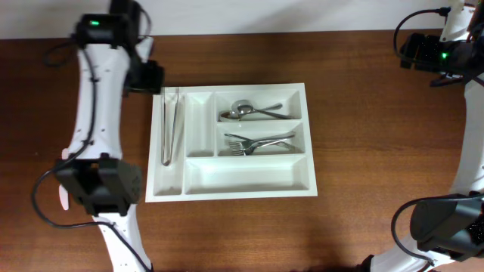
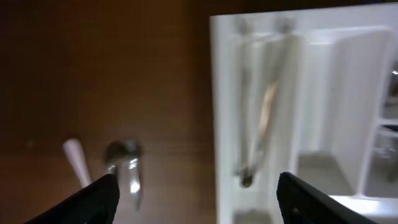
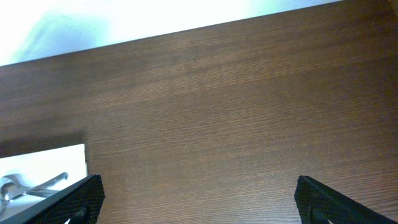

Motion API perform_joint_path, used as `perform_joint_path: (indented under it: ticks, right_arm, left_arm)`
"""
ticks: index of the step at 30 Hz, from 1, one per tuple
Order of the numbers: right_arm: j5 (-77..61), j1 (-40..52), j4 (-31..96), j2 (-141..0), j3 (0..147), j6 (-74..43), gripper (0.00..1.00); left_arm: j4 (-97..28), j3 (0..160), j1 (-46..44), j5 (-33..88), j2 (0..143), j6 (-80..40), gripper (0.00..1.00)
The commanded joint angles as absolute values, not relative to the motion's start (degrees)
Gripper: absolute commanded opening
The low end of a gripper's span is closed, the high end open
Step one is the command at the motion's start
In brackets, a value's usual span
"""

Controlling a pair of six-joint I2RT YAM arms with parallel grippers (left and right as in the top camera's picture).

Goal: Pack container
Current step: 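Withdraw the left gripper and move it over the small spoons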

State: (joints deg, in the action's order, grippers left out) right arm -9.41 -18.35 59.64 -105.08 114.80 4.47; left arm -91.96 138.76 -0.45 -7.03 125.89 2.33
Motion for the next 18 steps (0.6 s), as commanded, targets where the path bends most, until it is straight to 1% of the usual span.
perform_joint_path:
  ticks: [1, 6, 9, 10, 11, 15, 18]
  right_arm:
    - [-10.11, -18.39, 59.40, -105.49, 114.65, 3.99, 0.99]
    - [-10.11, -18.39, 59.40, -105.49, 114.65, 3.99, 0.99]
    - [-10.11, -18.39, 59.40, -105.49, 114.65, 3.99, 0.99]
    - [-10.11, -18.39, 59.40, -105.49, 114.65, 3.99, 0.98]
    - [-10.11, -18.39, 59.40, -105.49, 114.65, 3.99, 0.99]
    - [-10.11, -18.39, 59.40, -105.49, 114.65, 3.99, 0.99]
    - [-10.11, -18.39, 59.40, -105.49, 114.65, 3.99, 0.99]
  left_arm:
    - [-93.95, 140.49, 4.29, -9.28, 121.21, 3.01, 0.82]
    - [-94.80, 140.44, 9.65, -8.82, 109.54, 4.91, 0.83]
    - [-94.37, 140.16, 11.92, -8.67, 104.60, 6.13, 0.87]
    - [-94.21, 139.94, 12.82, -8.67, 103.61, 6.13, 0.87]
    - [-94.13, 139.63, 13.74, -8.69, 103.11, 6.13, 0.93]
    - [-93.21, 135.81, 17.67, -8.88, 103.72, 6.17, 0.96]
    - [-90.56, 127.44, 20.60, -8.86, 105.27, 10.87, 0.96]
